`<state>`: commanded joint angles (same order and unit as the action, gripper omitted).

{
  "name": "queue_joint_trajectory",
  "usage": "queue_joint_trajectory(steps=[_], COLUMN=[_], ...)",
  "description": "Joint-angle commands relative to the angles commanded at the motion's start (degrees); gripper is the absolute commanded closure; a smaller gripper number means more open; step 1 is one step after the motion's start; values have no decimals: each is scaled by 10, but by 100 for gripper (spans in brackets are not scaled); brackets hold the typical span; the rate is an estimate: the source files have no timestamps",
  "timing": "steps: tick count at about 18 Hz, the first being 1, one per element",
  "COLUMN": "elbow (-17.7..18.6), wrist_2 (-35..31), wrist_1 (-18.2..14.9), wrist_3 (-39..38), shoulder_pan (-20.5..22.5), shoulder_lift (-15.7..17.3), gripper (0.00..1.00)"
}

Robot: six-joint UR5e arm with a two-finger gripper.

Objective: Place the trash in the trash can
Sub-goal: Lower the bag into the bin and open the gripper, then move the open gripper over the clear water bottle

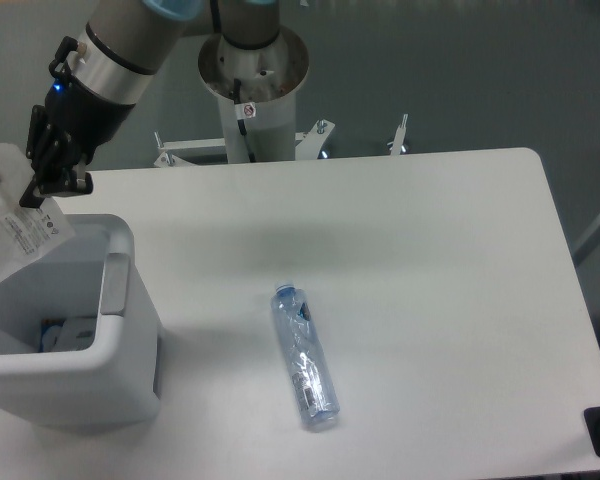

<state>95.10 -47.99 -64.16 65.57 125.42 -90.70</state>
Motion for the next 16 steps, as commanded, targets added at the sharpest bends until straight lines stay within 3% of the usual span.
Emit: queue_joint_trajectory(steps=[3, 8, 12, 16], elbow=[-23, -25, -22, -22], wrist_2=[0, -1, -1, -1], wrist_1=[1, 4, 4, 4], wrist_3=[-29, -37, -37, -50], shoulder_pan=[2, 6, 13, 18], shoulder_lift=[-14, -26, -28, -20], gripper=[99, 46, 23, 6])
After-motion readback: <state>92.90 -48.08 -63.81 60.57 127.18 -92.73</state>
